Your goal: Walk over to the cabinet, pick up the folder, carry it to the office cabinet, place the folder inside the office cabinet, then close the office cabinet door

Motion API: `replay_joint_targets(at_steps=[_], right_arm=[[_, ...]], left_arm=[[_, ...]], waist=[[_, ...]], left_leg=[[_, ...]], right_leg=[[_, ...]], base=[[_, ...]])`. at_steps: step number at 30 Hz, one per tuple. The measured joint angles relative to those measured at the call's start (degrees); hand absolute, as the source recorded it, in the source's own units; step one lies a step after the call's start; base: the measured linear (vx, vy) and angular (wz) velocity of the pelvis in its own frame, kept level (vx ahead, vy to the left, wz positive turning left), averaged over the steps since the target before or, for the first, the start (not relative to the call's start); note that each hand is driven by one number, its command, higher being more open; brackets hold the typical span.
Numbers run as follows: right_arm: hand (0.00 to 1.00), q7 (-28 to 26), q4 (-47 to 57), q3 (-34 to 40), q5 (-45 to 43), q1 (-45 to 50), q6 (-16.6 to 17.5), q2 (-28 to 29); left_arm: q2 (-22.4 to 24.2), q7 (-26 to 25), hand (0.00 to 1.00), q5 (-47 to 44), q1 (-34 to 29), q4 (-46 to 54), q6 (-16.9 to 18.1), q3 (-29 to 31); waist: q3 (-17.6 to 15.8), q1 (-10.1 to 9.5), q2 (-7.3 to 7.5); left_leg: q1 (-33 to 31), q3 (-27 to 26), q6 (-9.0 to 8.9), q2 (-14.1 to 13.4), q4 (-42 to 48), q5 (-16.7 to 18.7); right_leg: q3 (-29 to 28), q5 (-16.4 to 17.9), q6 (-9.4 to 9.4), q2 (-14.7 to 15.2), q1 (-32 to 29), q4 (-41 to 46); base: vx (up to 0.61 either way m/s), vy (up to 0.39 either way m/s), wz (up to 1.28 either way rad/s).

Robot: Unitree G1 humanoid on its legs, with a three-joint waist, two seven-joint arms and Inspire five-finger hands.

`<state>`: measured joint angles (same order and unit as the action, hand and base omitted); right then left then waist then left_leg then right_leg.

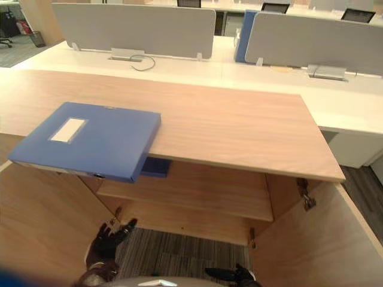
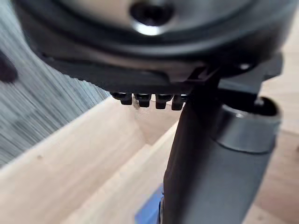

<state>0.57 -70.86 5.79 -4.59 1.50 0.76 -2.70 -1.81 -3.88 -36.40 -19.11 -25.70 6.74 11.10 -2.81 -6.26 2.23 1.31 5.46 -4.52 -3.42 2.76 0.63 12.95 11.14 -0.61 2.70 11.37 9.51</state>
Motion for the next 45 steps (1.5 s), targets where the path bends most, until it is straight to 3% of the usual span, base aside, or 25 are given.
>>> replay_joint_targets(at_steps=[6, 11, 14, 25, 30, 34, 39, 42, 45], right_arm=[[1.0, -0.82, -0.86, 0.04, 0.19, -0.09, -0.65, -0.56], [1.0, -0.95, -0.95, -0.28, 0.67, -0.37, -0.83, -2.22], [1.0, -1.23, -0.94, -0.31, 2.36, -0.53, -1.53, -2.68], [1.0, -3.43, 0.09, -0.27, 4.63, -0.44, -2.03, -2.07], [1.0, -4.32, -1.39, -0.25, 5.0, -0.33, -2.0, -0.65], [1.0, -4.17, -1.49, -0.19, 4.73, -0.07, -1.83, -0.32], [1.0, -3.52, -1.44, -0.25, 4.54, -0.15, -1.17, 0.37], [1.0, -3.2, -1.49, -0.48, 4.53, -0.65, -0.35, 1.05], [1.0, -3.03, -1.48, -1.0, 4.54, -0.81, 0.12, 1.17]], left_arm=[[-0.27, 0.36, 1.0, -2.62, -3.39, 8.57, 0.0, 0.5], [-0.29, 2.22, 1.0, 7.7, -6.65, 14.75, -2.25, 0.15], [-0.33, 4.02, 1.0, 12.73, -7.5, 17.54, -3.54, -0.06], [-0.9, 8.64, 1.0, 39.71, -8.02, 28.17, -8.13, 4.06], [0.64, 0.36, 1.0, 50.83, -8.65, 42.85, -7.99, 12.14], [2.92, -8.37, 1.0, 55.49, -8.59, 49.85, -6.4, 15.33], [2.78, -14.44, 1.0, 59.9, -6.75, 55.48, -4.63, 15.82], [0.4, -16.1, 1.0, 62.72, -6.28, 58.28, -2.89, 14.67], [-6.15, -16.82, 1.0, 66.73, -6.16, 58.99, -1.01, 11.59]], waist=[[0.34, -1.26, -0.91], [-0.02, -2.13, -3.35], [0.03, -2.73, -4.09], [-1.01, -4.2, -3.87], [-0.72, -6.07, -1.11], [-0.48, -6.85, -0.71], [-0.43, -7.98, -0.77], [-0.44, -8.02, -0.92], [-0.38, -8.02, -0.99]], left_leg=[[0.96, 0.2, 0.38, 0.85, -0.67, -0.25], [1.44, 1.74, 0.96, 1.12, -3.27, -2.0], [1.04, 2.68, 0.99, 1.45, -5.08, -3.71], [-2.31, 8.73, 1.29, 3.94, -8.05, -8.95], [-5.29, 12.77, 0.9, 4.79, -7.75, -10.73], [-6.33, 14.67, 0.89, 5.26, -7.74, -11.01], [-6.23, 15.72, 0.79, 5.39, -7.73, -10.99], [-6.26, 15.69, 0.63, 5.15, -7.73, -10.94], [-6.25, 15.45, 0.4, 4.75, -7.73, -10.82]], right_leg=[[0.14, -0.31, -0.47, 0.74, 0.79, 0.47], [1.42, -0.32, -0.5, 0.59, 1.44, -1.18], [2.53, -0.31, -0.52, 0.59, 0.86, -1.56], [8.03, 1.21, -2.86, 1.71, 0.56, -4.76], [12.04, 0.62, -2.67, 0.97, -0.22, -5.5], [13.91, 0.4, -2.78, 0.83, 0.02, -6.41], [15.04, 0.4, -2.76, 0.5, 0.82, -7.15], [14.96, 0.33, -2.56, 0.13, 0.85, -7.42], [14.54, 0.19, -2.31, -0.2, 0.83, -7.77]], base=[[0.06, 0.025, 0.07], [-0.03, -0.049, 0.15], [-0.08, -0.03, 0.16], [-0.12, 0.01, 0.3], [0.0, 0.006, 0.4], [0.05, -0.023, 0.29], [0.03, -0.044, 0.12], [0.03, -0.054, -0.01], [0.03, -0.054, -0.06]])
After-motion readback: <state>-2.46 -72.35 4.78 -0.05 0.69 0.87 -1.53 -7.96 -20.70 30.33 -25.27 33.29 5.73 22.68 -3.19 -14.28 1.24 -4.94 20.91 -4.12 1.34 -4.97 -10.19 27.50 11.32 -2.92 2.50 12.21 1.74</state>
